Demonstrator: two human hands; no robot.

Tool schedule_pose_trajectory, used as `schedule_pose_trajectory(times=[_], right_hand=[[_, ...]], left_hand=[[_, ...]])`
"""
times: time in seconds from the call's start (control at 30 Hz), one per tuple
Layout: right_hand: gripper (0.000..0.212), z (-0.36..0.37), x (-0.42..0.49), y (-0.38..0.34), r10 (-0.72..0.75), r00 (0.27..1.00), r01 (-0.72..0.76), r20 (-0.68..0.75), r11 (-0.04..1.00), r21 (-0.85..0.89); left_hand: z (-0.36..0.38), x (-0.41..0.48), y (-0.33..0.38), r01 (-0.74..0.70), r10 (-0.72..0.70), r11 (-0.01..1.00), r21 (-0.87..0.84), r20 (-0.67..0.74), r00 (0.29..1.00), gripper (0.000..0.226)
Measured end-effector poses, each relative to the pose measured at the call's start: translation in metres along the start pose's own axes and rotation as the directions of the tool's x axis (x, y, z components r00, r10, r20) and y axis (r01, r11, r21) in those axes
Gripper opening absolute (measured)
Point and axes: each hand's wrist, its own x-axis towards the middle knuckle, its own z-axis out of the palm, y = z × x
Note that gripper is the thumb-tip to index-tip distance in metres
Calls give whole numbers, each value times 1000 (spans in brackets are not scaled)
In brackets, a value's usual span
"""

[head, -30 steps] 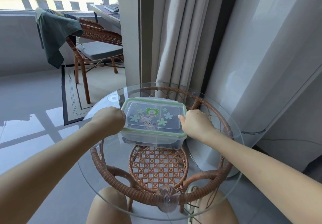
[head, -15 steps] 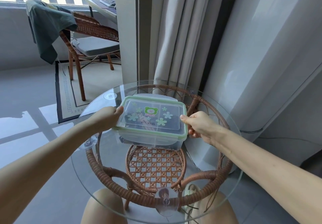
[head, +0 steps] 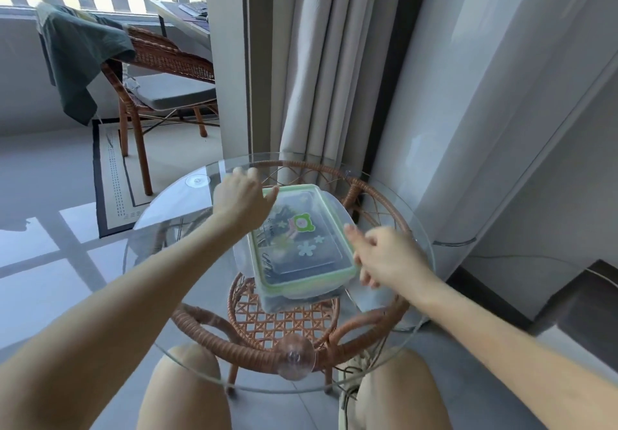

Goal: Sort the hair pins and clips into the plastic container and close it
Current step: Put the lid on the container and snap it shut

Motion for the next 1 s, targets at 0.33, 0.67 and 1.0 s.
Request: schedule_pose_trajectory(times=[0.33,0.67,1.0], right_hand=[[48,25,54,8,-203,977,213,65,945,-247],[46,27,61,14,-191,974,187,119,981,48],[55,74,-2,-15,-25,999,35,-29,911,411]], left_hand=[[-10,-67,-6,5,-11,1000,22,276,961,56],[7,-68,-12,323,-147,764,-559,336,930,46],[-17,-140,-45,570,-280,276,-774,503,818,48]])
